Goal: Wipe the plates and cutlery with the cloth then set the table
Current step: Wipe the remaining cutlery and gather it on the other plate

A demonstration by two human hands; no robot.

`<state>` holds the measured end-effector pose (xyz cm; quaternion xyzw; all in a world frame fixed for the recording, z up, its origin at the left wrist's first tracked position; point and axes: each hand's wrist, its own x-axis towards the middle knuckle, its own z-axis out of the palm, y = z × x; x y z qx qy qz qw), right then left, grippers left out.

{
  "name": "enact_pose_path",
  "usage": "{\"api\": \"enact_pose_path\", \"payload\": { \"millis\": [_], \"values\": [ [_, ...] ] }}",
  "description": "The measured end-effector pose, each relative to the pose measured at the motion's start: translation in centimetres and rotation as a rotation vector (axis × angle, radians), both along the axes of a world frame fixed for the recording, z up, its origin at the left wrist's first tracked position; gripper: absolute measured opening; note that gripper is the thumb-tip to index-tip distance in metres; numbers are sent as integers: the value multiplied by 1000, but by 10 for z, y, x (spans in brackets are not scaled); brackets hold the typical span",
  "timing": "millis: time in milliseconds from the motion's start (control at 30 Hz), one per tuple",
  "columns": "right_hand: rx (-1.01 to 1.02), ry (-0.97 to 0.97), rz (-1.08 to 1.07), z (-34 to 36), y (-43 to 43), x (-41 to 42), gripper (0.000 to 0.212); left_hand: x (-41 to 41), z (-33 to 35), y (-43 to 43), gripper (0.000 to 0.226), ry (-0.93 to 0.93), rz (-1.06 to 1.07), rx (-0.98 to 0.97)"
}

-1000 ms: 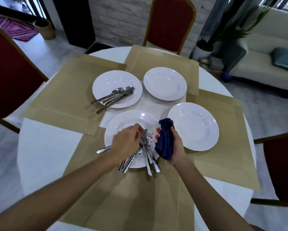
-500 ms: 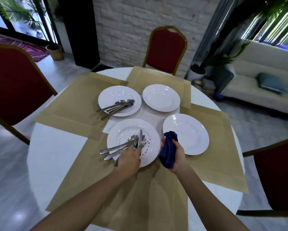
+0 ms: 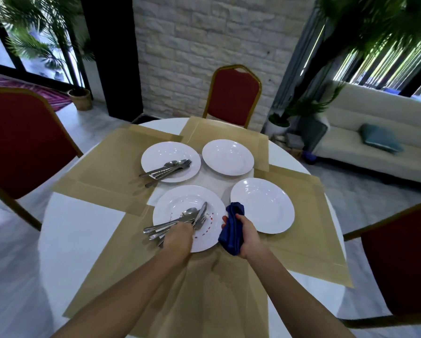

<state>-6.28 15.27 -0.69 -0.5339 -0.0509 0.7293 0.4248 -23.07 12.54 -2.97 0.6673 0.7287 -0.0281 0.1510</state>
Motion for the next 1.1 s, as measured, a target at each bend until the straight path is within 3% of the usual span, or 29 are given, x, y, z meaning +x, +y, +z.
{"api": "enact_pose_path", "payload": {
  "millis": [200,267,367,467,567,667,733,833,933,1033,1100],
  "values": [
    [14,-149,77,3,-3,0,26,-13,3,-4,29,-60,44,45],
    [178,-408,180,3,-6,0,23,-16,7,-7,26,-114,60,98],
    [587,-980,355,10,-6,3,21,-14,16,-13,21,-279,65,156],
    [883,-1137,464,22,3,-2,34,-4,34,-16,12,-508,82,234],
    [984,-1359,668,28,9,-12,38,8,53,-19,15,-682,156,289],
    [967,-1520,532,39,21,-6,36,10,61,-22,17,-705,153,353],
    [863,-1574,447,46,35,6,31,9,61,-24,21,-677,136,359],
    [754,-1506,269,50,44,20,28,5,55,-25,27,-633,121,329],
    [905,-1449,184,50,30,18,35,2,52,-22,31,-684,144,289],
    [1185,-1446,416,42,12,10,43,6,55,-17,36,-704,151,266],
    [1262,-1509,570,34,4,4,44,10,58,-17,36,-723,129,254]
  ]
}}
